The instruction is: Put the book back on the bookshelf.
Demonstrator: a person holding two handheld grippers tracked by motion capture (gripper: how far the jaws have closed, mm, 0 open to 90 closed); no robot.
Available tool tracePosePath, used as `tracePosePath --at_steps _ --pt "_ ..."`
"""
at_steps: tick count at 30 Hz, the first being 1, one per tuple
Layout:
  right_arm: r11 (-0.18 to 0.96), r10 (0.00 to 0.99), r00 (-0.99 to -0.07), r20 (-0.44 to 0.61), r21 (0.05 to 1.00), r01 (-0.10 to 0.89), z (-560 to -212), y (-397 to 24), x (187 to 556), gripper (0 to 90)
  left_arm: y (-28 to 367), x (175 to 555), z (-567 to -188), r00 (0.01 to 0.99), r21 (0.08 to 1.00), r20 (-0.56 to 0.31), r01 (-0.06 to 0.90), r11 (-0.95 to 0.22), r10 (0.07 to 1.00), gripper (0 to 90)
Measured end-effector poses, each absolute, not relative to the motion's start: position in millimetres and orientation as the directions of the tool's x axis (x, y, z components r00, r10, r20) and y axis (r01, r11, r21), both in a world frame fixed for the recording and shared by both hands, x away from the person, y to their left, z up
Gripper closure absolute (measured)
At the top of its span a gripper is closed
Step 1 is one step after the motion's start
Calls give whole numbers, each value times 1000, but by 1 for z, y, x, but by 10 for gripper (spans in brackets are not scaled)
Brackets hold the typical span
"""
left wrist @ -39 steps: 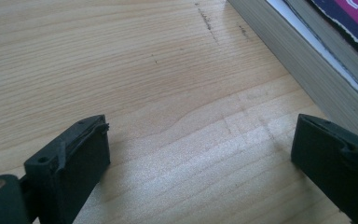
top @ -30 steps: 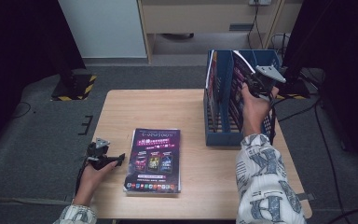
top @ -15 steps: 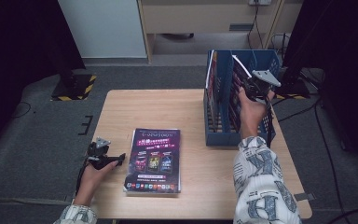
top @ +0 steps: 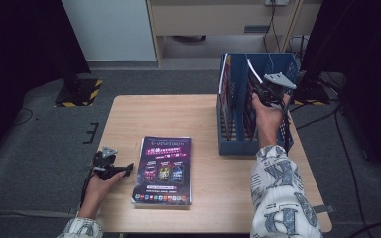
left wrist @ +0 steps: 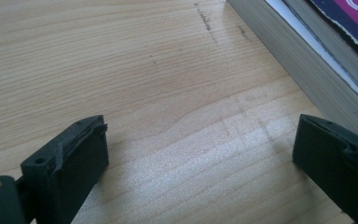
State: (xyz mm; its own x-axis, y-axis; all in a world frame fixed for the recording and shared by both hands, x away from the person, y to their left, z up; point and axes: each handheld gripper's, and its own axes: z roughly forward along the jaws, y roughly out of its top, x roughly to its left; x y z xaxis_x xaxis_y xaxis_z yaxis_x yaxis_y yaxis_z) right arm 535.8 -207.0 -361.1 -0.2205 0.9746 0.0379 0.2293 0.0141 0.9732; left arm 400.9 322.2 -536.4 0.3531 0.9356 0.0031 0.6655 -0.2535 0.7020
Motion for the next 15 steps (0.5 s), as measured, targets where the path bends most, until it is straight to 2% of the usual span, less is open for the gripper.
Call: tracePosePath --at_steps 15 --pt "-12 986 -159 45 979 204 -357 -214 534 823 322 401 -536 354 702 3 665 -254 935 25"
